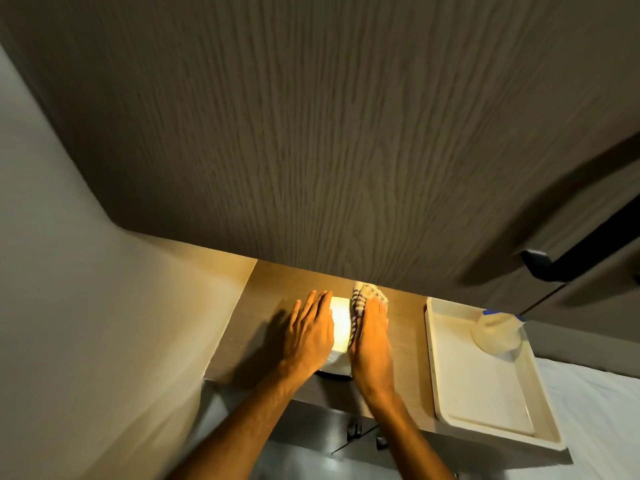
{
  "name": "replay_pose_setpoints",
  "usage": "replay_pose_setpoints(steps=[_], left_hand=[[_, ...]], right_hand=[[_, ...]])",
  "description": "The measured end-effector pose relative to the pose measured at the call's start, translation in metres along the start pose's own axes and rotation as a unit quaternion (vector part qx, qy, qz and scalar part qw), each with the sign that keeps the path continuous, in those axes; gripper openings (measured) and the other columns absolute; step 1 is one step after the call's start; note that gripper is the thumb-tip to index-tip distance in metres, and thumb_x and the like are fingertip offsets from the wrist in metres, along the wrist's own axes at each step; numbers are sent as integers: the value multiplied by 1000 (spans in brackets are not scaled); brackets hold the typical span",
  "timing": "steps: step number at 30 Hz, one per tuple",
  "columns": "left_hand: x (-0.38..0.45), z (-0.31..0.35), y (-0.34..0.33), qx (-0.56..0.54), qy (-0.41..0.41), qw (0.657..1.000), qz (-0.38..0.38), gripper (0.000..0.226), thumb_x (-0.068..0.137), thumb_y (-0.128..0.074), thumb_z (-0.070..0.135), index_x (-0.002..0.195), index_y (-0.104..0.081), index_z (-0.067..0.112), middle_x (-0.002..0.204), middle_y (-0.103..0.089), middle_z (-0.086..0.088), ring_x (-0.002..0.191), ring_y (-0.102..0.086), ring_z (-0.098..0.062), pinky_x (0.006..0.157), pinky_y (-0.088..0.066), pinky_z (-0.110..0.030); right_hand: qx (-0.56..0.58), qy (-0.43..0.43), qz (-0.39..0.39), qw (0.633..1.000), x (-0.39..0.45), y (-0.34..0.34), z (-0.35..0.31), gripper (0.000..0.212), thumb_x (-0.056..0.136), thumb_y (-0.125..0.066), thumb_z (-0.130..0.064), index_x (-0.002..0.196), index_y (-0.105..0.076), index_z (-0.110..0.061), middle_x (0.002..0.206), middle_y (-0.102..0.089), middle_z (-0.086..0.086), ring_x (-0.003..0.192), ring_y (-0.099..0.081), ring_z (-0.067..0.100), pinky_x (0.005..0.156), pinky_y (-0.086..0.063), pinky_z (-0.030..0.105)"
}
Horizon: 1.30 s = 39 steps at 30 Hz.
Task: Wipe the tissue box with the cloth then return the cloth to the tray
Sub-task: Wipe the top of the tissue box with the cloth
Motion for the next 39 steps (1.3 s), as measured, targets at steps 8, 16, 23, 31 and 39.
replay_pose_setpoints(steps=[8, 16, 23, 31, 39], left_hand=[[1, 4, 7, 4, -28, 1000, -13, 56, 104, -45, 21, 155, -27, 8, 162, -34, -15, 152, -25, -27, 127, -15, -45], [1, 8, 11, -4, 4, 1000, -3, 56, 102, -44, 26, 155, -30, 12, 161, -38, -12, 152, -25, -27, 126, -14, -47], [2, -2, 4, -22, -18, 1000, 3, 48, 104, -40, 21, 150, -38, 7, 156, -43, -16, 150, -30, -29, 126, -19, -48], [0, 4, 7, -37, 7, 999, 12, 57, 99, -32, 29, 153, -34, 11, 157, -43, -15, 150, -30, -29, 127, -17, -50], [-1, 1, 6, -44, -1, 999, 17, 64, 99, -14, 36, 150, -40, 7, 154, -47, -17, 148, -35, -29, 125, -19, -49]], right_hand=[[-184, 136, -73, 971, 49, -29, -13, 51, 105, -42, -33, 154, -40, -20, 159, -41, -4, 148, -37, 18, 126, -31, 37], [-7, -10, 14, 1000, 5, -12, -6, 54, 112, -33, -37, 163, -15, -32, 170, -13, -20, 149, -13, -19, 114, -20, -1], [-166, 134, -79, 974, 35, -28, -16, 55, 104, -37, -36, 155, -37, -16, 162, -40, 6, 151, -35, 22, 124, -20, 27], [-35, 23, 6, 999, 8, -10, -7, 41, 110, -40, -36, 150, -35, -36, 151, -35, -33, 138, -35, -18, 108, -40, 6], [-141, 102, -61, 983, 44, -27, -6, 35, 107, -48, -29, 141, -49, -24, 142, -53, -1, 130, -51, 15, 112, -43, 19]])
Point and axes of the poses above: each hand's wrist, its own x-axis towards the middle knuckle, its own y-axis out of the back of the hand, z = x × y, the point moved 4 cm from there along x, towards the middle knuckle
